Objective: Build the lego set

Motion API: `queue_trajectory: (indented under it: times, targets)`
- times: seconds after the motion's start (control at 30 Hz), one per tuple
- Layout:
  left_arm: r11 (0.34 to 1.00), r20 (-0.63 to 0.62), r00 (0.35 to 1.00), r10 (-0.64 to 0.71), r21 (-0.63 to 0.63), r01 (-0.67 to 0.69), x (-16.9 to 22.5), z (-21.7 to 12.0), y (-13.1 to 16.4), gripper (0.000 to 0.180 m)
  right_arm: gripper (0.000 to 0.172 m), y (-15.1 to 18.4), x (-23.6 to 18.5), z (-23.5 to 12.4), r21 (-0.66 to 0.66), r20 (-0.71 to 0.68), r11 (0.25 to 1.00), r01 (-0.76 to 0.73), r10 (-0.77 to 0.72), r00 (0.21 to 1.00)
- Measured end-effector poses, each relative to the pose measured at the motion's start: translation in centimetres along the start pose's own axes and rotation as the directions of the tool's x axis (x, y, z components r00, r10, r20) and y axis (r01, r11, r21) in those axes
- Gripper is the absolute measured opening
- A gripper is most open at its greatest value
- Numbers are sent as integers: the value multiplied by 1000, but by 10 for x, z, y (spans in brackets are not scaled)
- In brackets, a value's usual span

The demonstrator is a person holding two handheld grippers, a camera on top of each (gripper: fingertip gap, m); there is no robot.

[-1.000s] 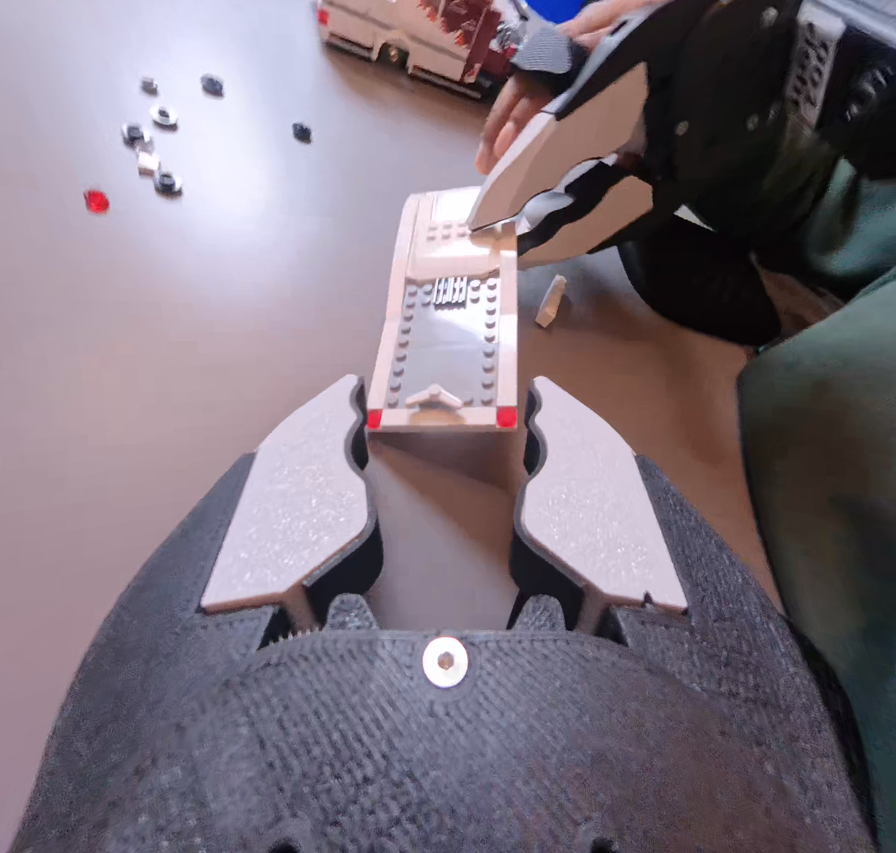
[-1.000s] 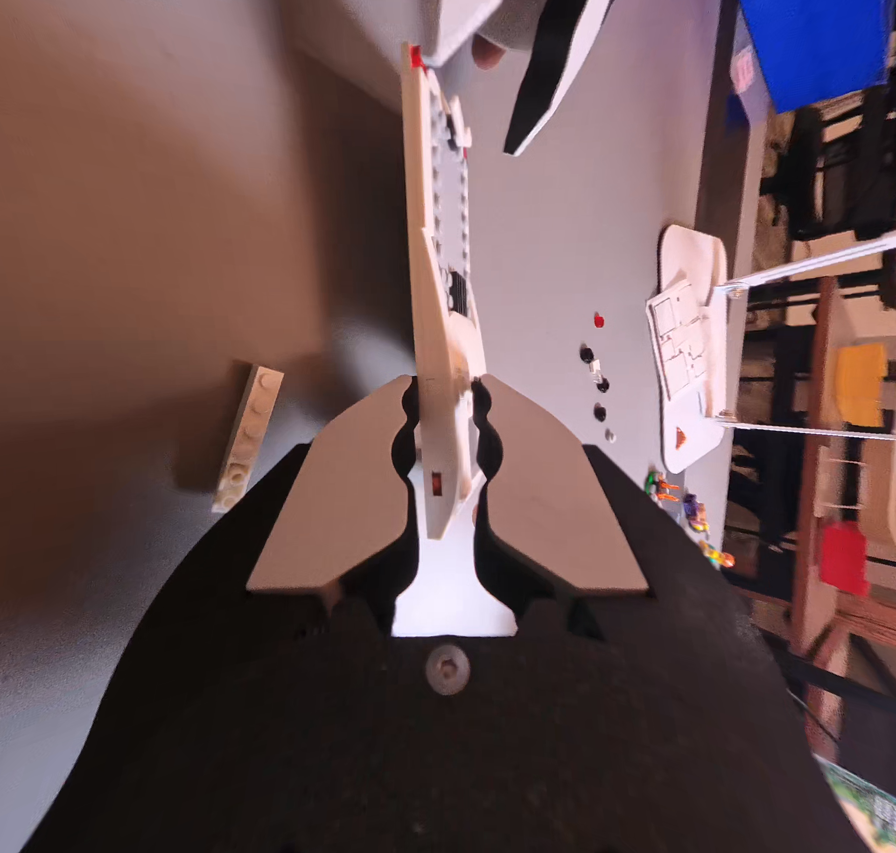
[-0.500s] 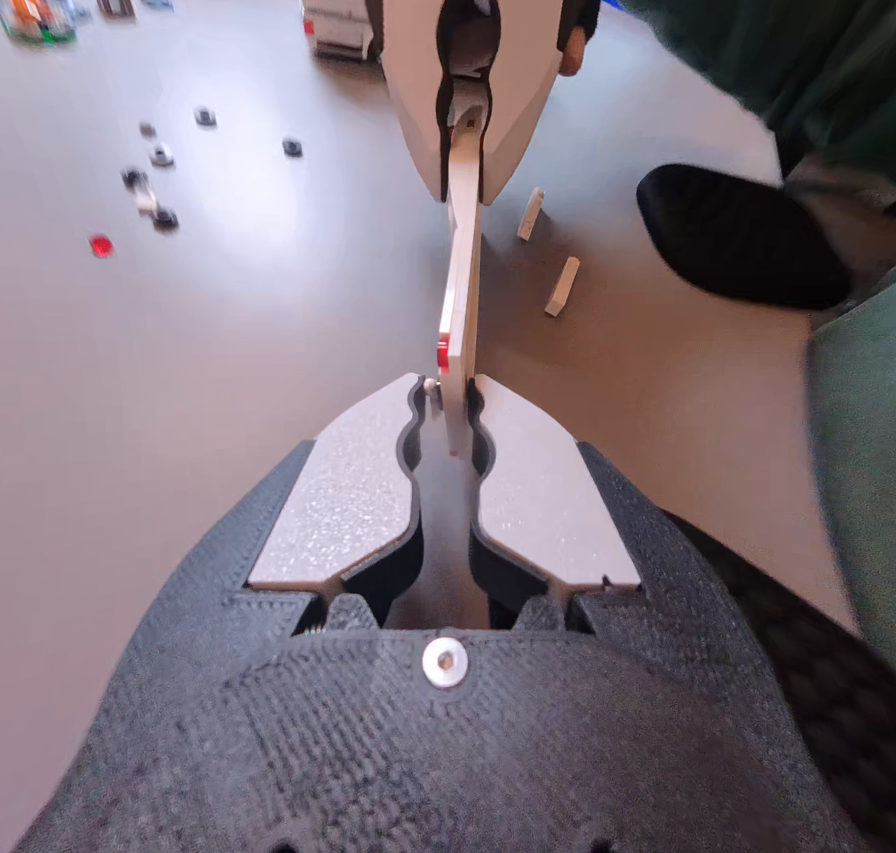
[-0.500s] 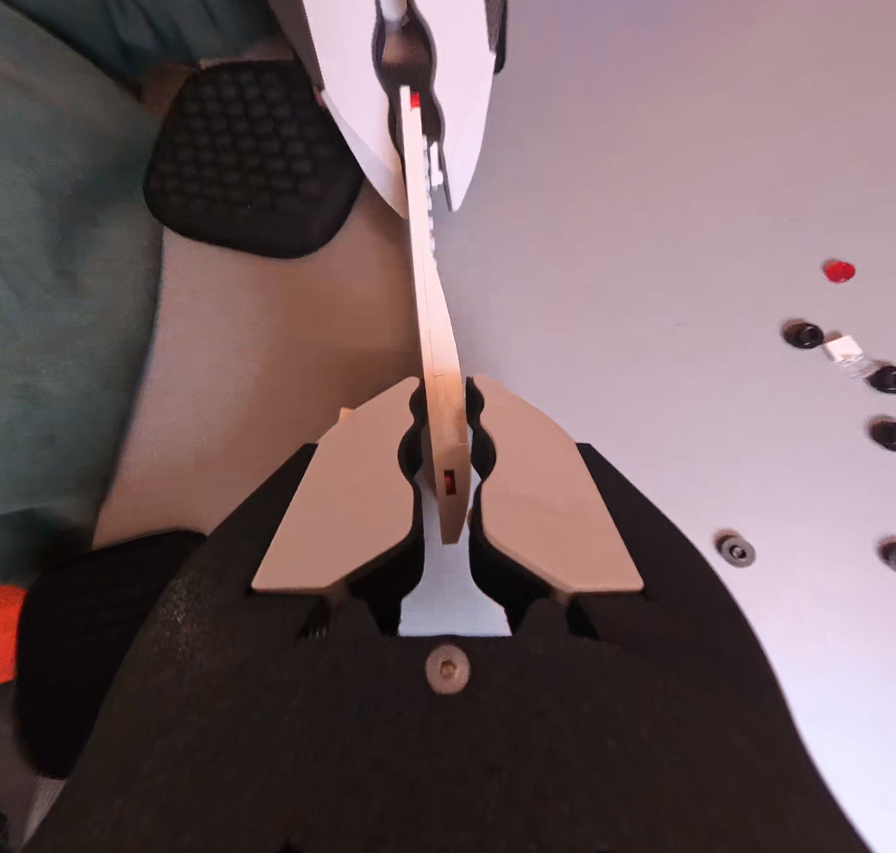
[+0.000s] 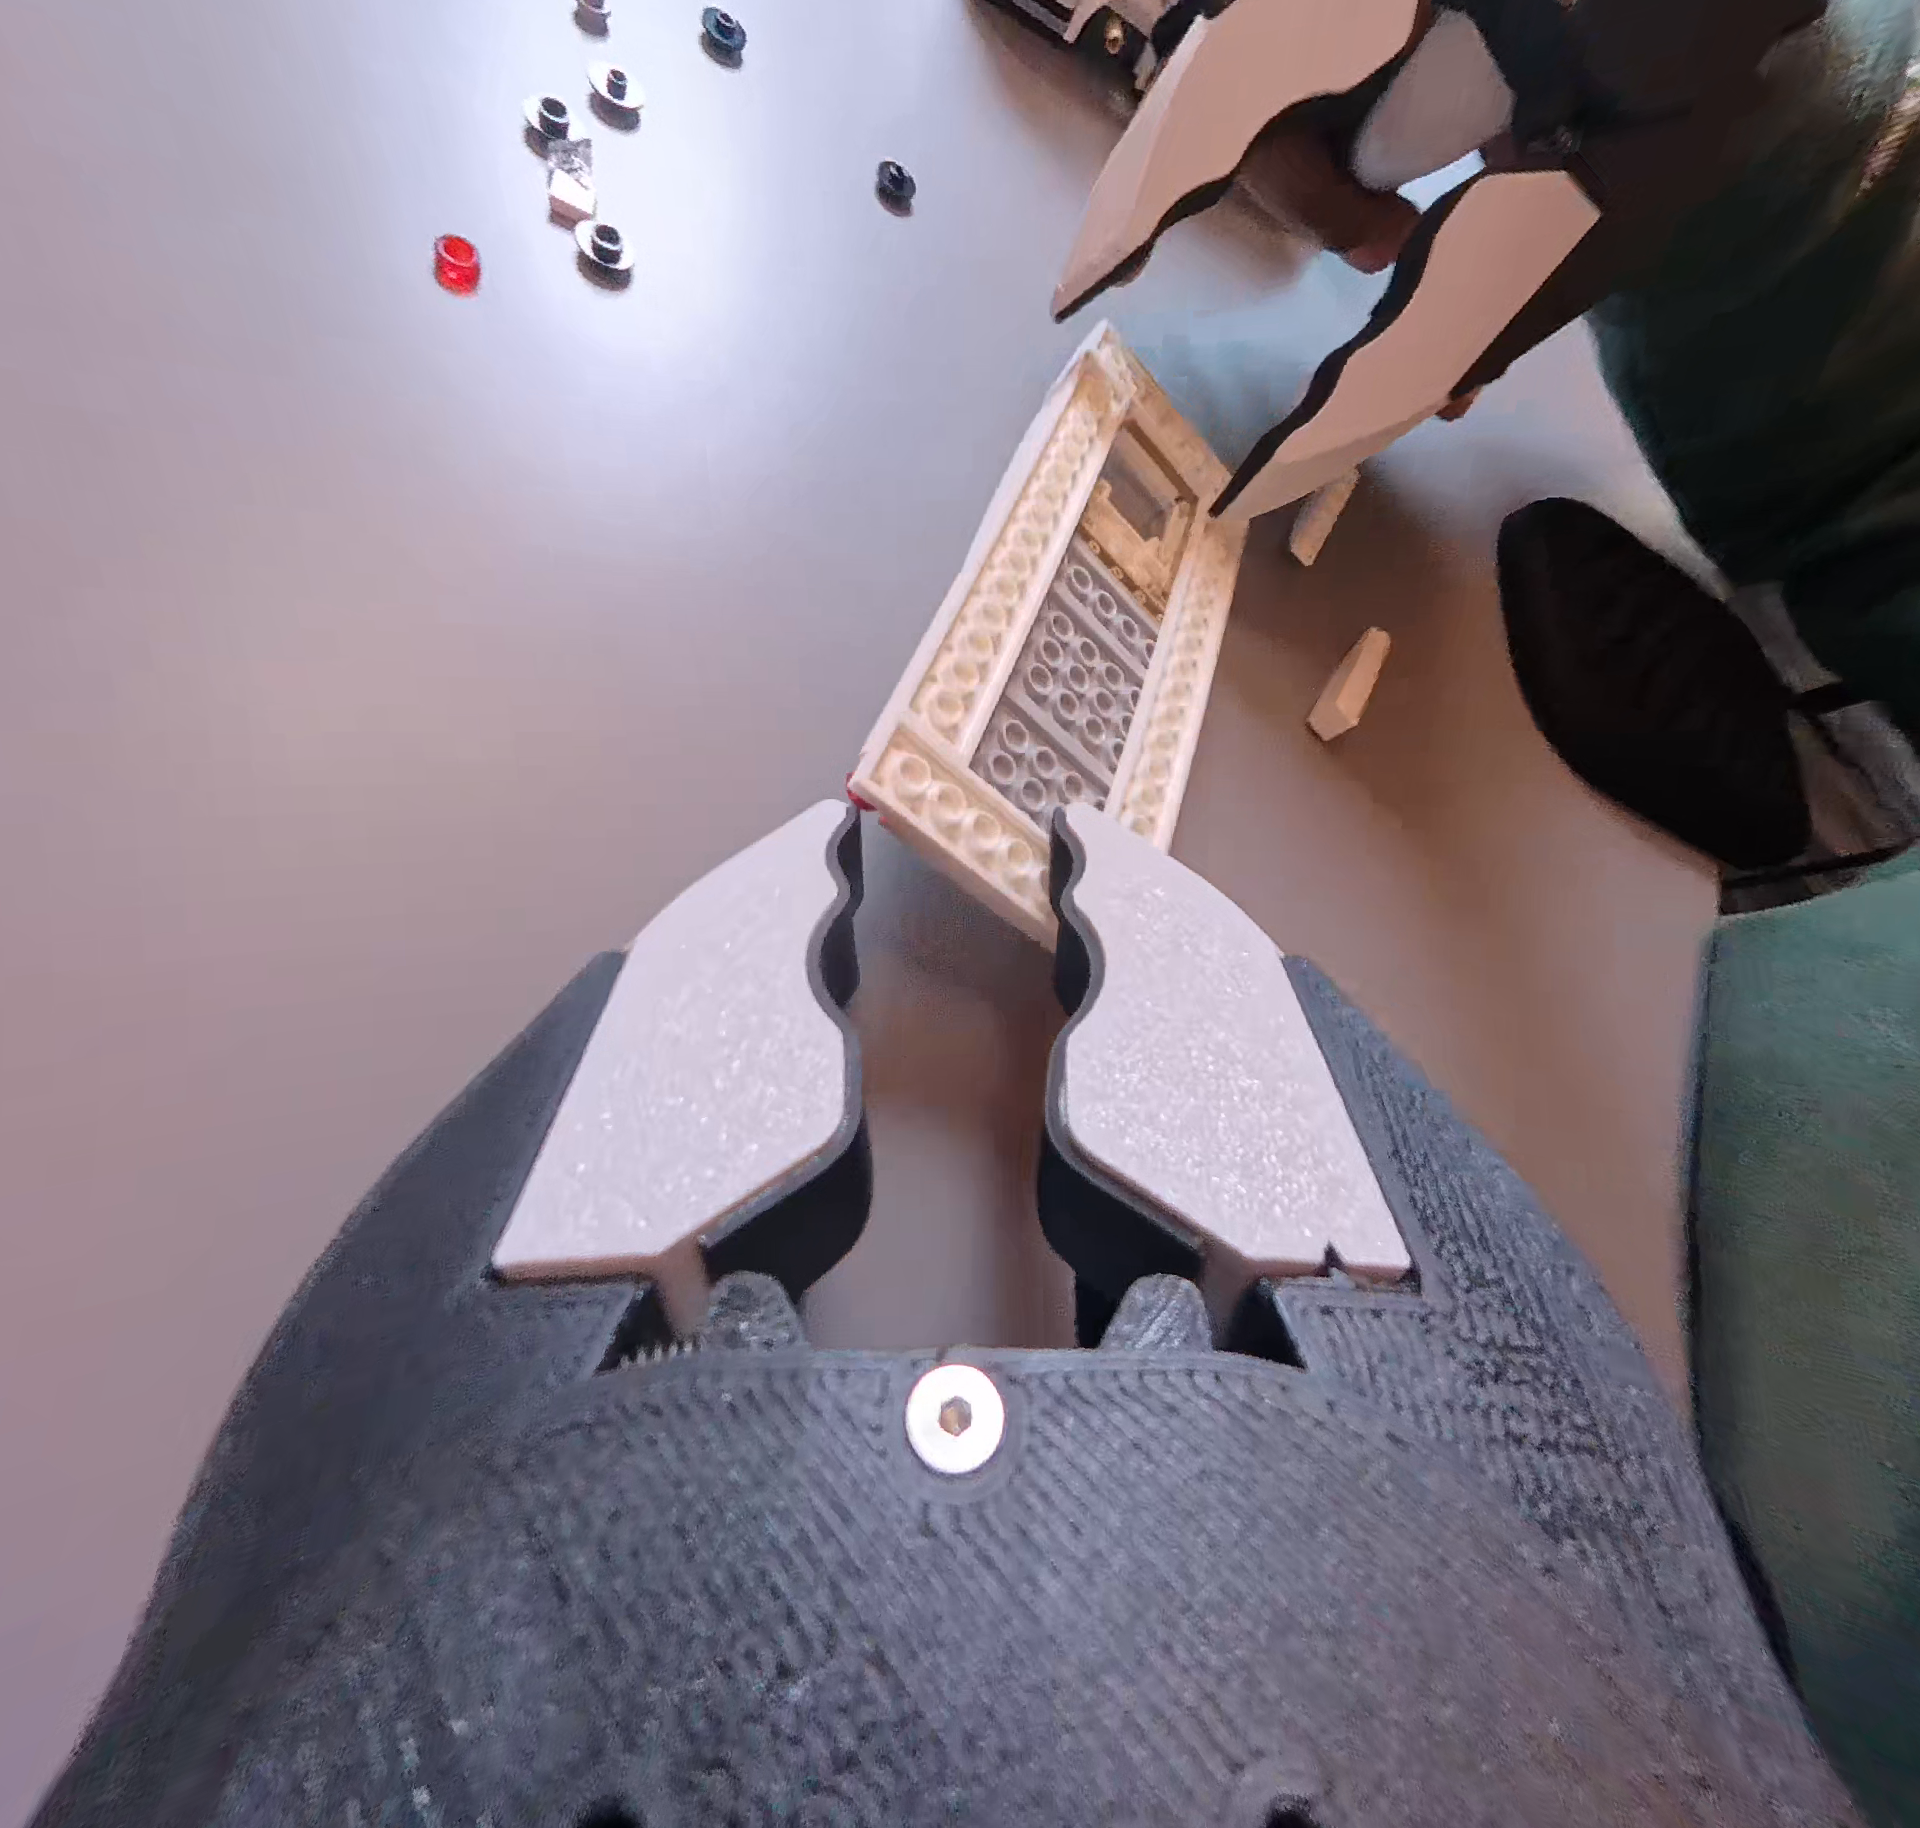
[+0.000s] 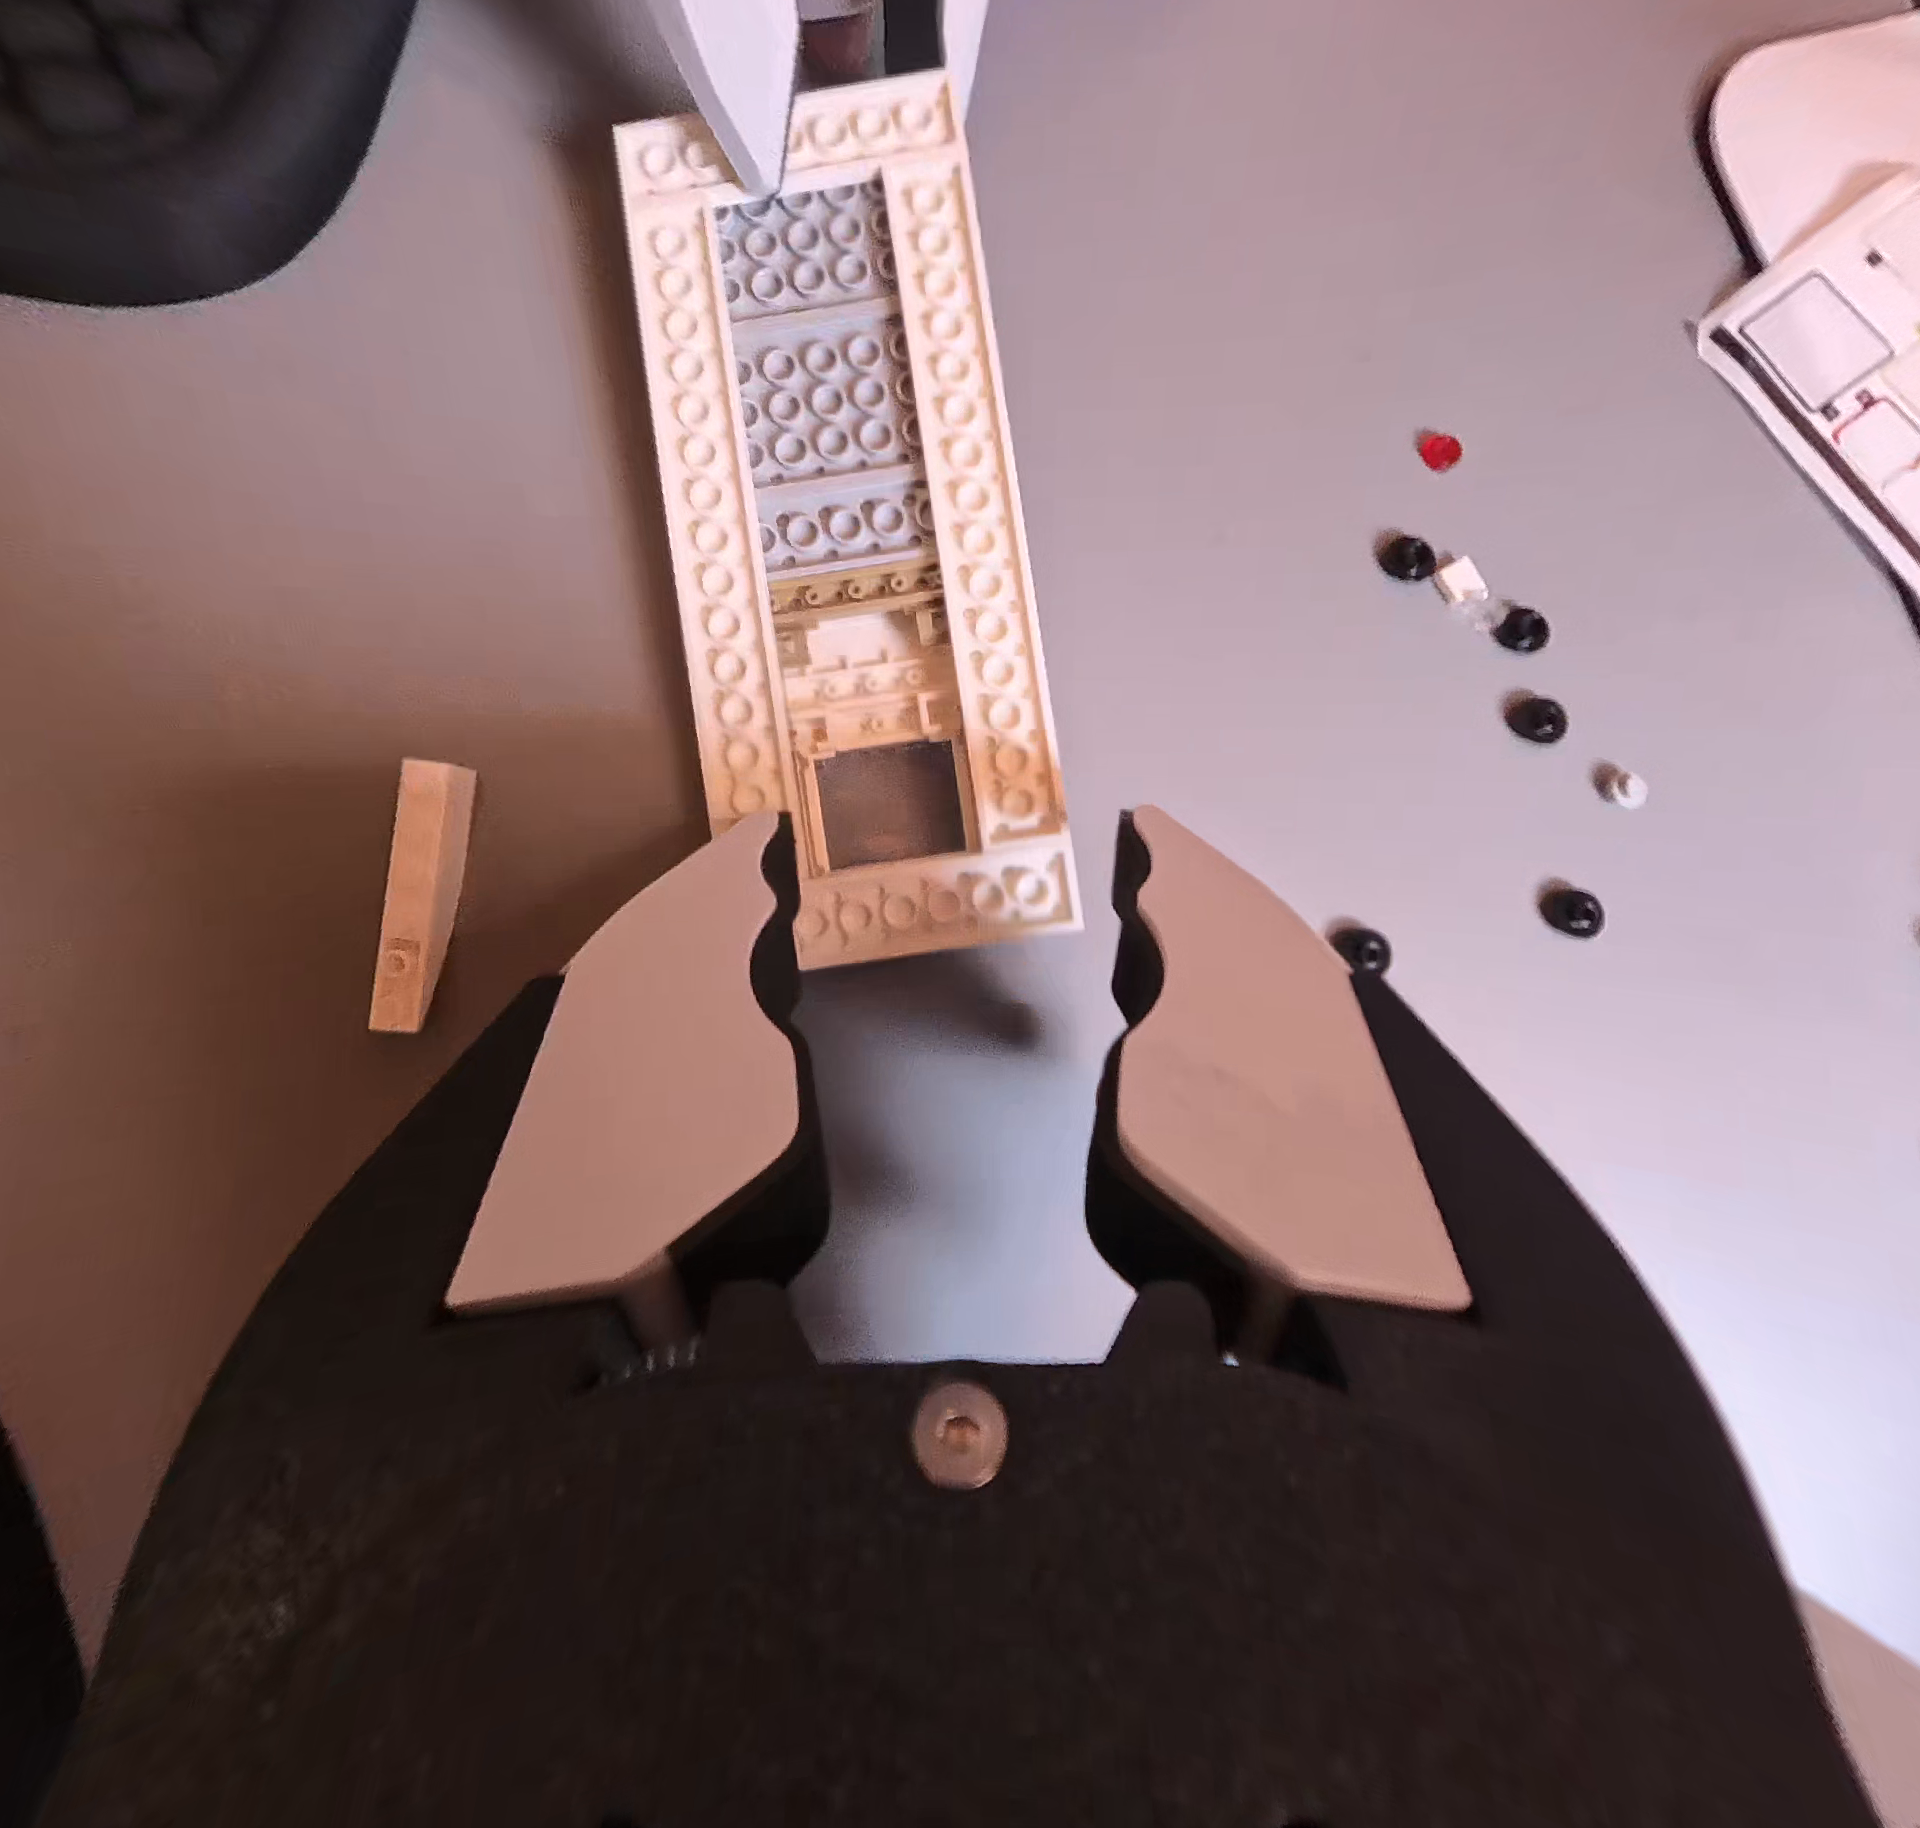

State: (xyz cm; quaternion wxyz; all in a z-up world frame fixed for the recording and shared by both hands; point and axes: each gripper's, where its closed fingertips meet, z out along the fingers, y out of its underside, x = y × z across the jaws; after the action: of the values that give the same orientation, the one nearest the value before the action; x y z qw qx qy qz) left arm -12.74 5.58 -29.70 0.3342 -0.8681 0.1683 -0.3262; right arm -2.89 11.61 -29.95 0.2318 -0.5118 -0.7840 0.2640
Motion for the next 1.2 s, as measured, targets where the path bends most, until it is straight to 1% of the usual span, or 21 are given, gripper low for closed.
queue_trajectory:
  times: [0.1, 0.17, 0.23, 0.37, 0.4, 0.43, 0.47, 0.5, 0.67, 0.8, 0.97, 1.03, 1.1, 1.17, 1.2]
  targets:
    - [992, 76, 989, 126, 6, -127, -3, -4, -3, 53, 61, 2, -2, -7, 34, 25, 998, -52, 51, 998]
    - [976, 132, 967, 216, 0, -218, -5, -10, -6, 63, 66, 3, -5, -14, 58, 49, 995, -85, 82, 995]
    - [951, 135, 942, 308, -15, -309, 0, -13, -6, 75, 73, 8, -10, -16, 48, 59, 995, -86, 83, 995]
    - [899, 105, 897, 429, -152, -412, 2, 0, 15, 93, 81, 18, -13, -2, -5, 55, 999, -51, 51, 997]
    - [897, 95, 898, 429, -164, -411, 0, 5, 17, 93, 81, 18, -12, 2, -11, 58, 998, -56, 57, 997]
    - [897, 100, 899, 427, -170, -407, -3, 9, 18, 88, 76, 16, -9, 3, -10, 49, 998, -56, 56, 997]
    - [892, 93, 893, 439, -162, -422, -4, 11, 16, 82, 69, 15, -8, 3, -16, 59, 998, -61, 62, 996]
    - [888, 77, 891, 447, -161, -431, -3, 11, 16, 73, 68, 15, -8, 3, -30, 69, 997, -77, 79, 994]
    - [892, 78, 894, 442, -141, -429, -8, 10, 12, 72, 68, 16, -10, 0, -61, 60, 991, -120, 124, 991]
    - [879, 90, 879, 469, -142, -454, -7, 9, 12, 70, 68, 18, -16, -2, -74, 28, 989, -130, 133, 991]
    - [878, 104, 874, 474, -133, -460, -7, 8, 12, 69, 68, 18, -17, -3, -52, 0, 988, -145, 146, 989]
    - [881, 104, 877, 469, -123, -457, -6, 6, 11, 69, 72, 16, -14, -11, -30, -19, 988, -153, 152, 988]
    - [886, 107, 880, 463, -102, -453, -5, 2, 11, 70, 72, 11, -13, -25, 17, -31, 987, -158, 159, 987]
    - [896, 104, 890, 445, -58, -441, -1, -5, 10, 70, 67, 13, -15, -41, 39, -28, 985, -166, 167, 985]
    - [902, 103, 896, 432, -30, -432, 1, -8, 8, 69, 62, 17, -19, -47, 34, -20, 986, -165, 166, 986]
